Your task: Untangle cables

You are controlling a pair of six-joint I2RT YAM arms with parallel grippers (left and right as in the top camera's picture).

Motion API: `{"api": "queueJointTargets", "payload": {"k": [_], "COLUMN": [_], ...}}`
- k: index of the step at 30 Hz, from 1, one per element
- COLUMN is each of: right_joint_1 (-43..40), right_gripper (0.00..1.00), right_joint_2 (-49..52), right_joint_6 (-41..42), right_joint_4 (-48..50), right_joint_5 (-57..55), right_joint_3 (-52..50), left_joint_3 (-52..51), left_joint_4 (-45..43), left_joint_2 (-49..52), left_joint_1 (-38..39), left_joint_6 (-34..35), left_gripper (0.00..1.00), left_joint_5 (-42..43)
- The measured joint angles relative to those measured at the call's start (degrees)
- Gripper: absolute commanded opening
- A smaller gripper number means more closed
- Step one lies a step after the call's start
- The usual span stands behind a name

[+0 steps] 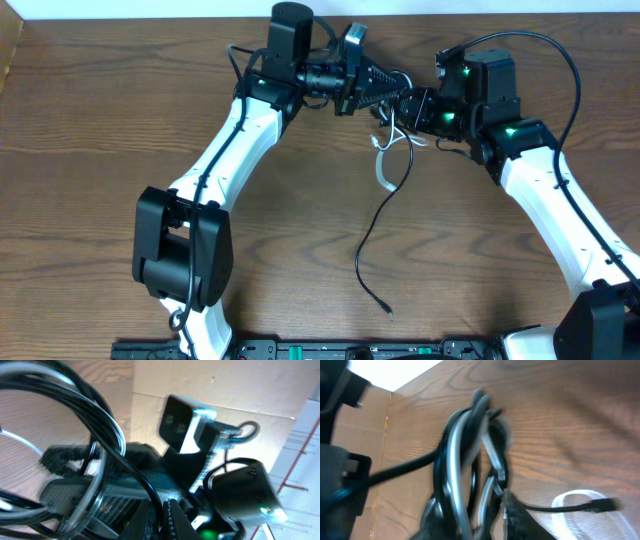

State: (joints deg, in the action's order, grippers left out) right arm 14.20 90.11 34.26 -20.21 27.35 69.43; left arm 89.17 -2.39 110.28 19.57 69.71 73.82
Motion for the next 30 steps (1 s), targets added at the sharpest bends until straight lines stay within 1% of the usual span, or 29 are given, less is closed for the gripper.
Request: {"api": "queueJointTargets", "payload": {"k": [4, 8, 15, 18, 21, 24, 25, 27, 29, 30], "right_joint_1": [0.1, -0.4, -5.5, -6.5, -6.3, -6.3, -6.3, -6.3, -6.5, -6.6], "right_gripper": [0.01, 0.01, 0.01, 0.01, 0.01, 0.01, 0.01, 0.01, 0.01, 0.01], "right_joint_2": [1.1, 3.2, 4.8, 4.8, 4.8, 4.8, 4.8, 4.8, 4.8, 5.0], "right_joint_6": [0.3, 0.2, -2.1, -4.2, -7.5, -11.0, -11.6, -12.8, -14.0, -14.7], "right_joint_4": [-0.8, -5.6, -11.8, -12.7, -12.0, -11.7, -11.8, -11.8, -11.8, -11.8], "right_joint_5": [0.4, -1.9, -4.3, -3.8, -0.5, 3.7, 4.8, 7.0, 9.6, 11.2], "right_joint_3": [0.8, 0.5, -0.6, -0.6, -0.6, -0.6, -0.6, -0.6, -0.6, -0.6], "left_joint_3": [-0.5, -0.4, -0.3, -0.3, -0.3, -0.4, -0.4, -0.3, -0.3, -0.3], "left_joint_4": [-5.5, -10.6, -11.1, -9.6, -4.7, 1.2, 3.5, 8.7, 13.8, 16.6], "left_joint_2": [0.0, 0.0, -0.1, -0.1, -0.1, -0.1, -0.1, -0.1, -0.1, -0.1], "left_joint_1": [-0.5, -2.3, -9.4, -11.5, -11.1, -8.9, -7.8, -5.6, -3.4, -2.0], "left_joint_6": [2.4, 3.5, 0.3, -3.8, -9.1, -15.9, -18.9, -24.6, -29.9, -32.2], "left_gripper": [0.07, 0.08, 0.08, 0.08, 0.08, 0.08, 0.11, 0.13, 0.15, 0.17], "left_joint_5": [1.5, 3.9, 5.2, 5.4, 5.4, 5.5, 5.5, 5.2, 3.2, 0.6]}}
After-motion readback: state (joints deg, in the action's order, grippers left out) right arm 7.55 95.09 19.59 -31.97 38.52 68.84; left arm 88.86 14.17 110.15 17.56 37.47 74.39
